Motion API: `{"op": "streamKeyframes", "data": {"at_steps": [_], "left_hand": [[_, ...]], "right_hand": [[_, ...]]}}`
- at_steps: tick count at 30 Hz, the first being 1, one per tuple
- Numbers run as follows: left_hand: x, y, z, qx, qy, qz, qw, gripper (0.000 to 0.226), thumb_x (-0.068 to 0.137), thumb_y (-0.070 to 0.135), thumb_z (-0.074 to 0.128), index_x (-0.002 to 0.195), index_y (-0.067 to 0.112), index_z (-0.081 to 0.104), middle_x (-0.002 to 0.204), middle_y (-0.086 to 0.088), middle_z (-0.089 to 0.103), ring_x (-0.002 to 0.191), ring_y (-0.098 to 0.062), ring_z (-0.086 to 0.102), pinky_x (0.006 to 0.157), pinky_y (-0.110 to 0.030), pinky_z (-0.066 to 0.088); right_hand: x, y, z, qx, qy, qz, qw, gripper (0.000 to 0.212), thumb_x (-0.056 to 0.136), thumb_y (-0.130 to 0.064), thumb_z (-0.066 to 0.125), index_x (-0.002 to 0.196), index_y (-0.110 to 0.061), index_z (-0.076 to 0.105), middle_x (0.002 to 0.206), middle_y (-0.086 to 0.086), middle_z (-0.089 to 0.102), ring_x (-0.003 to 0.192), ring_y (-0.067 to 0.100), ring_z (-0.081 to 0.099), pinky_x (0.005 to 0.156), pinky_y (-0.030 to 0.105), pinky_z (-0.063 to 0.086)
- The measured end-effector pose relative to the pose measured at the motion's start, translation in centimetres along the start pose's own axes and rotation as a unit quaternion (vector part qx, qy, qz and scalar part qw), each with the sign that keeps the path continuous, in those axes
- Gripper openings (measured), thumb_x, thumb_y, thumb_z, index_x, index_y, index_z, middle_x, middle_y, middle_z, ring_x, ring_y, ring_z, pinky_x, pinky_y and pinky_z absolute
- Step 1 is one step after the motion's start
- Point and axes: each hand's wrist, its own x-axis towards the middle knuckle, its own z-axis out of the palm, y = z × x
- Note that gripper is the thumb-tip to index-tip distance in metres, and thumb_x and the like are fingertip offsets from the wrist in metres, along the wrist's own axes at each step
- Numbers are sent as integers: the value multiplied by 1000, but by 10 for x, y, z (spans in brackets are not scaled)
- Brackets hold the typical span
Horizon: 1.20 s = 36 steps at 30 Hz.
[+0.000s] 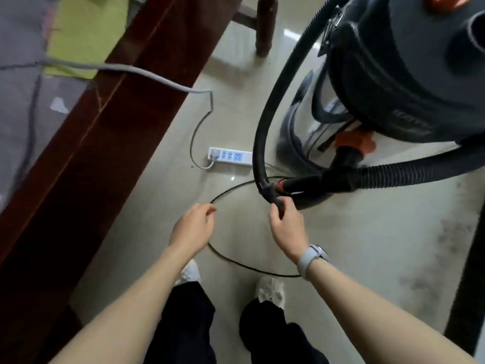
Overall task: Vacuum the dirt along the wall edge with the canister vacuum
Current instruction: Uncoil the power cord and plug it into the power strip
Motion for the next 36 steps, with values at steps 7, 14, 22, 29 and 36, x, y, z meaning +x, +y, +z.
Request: {"op": "streamKeyframes", "data": {"at_steps": [7,14,22,29,36], "left_hand": [[145,-46,52,91,71,78,990,34,94,12,45,126,10,56,127,-14,54,120,-30,47,96,-36,36],[278,-70,107,182,58,160,968,37,97,17,41,132,8,47,135,-11,44,125,-29,41,98,-40,38],[340,-88,142,262,123,171,942,39,91,-1,39,130,5,39,135,-11,40,125,-26,35,91,-33,34],[308,-149,140,237,145,241,930,38,85,-6,48,121,5,53,125,-11,53,114,-29,49,82,-37,38],[294,-171,143,138,160,248,946,22,87,2,60,109,-2,65,117,-16,63,104,-33,60,81,-40,46]], "right_hand": [[107,31,129,2,3,-28,1000,28,97,-30,47,116,-10,52,102,14,66,99,35,59,82,42,46],[228,53,212,-37,38,2,999,26,100,-27,38,116,-8,45,109,16,63,99,37,59,77,40,44],[269,86,229,-122,75,-22,989,27,99,-32,39,120,-16,44,109,10,64,95,32,60,73,35,42],[257,101,234,-205,63,-118,970,26,97,-35,44,118,-25,56,112,3,63,99,28,59,67,31,35],[250,97,252,-312,7,-213,926,27,99,-33,39,118,-24,56,107,3,61,98,26,56,65,30,31]]}}
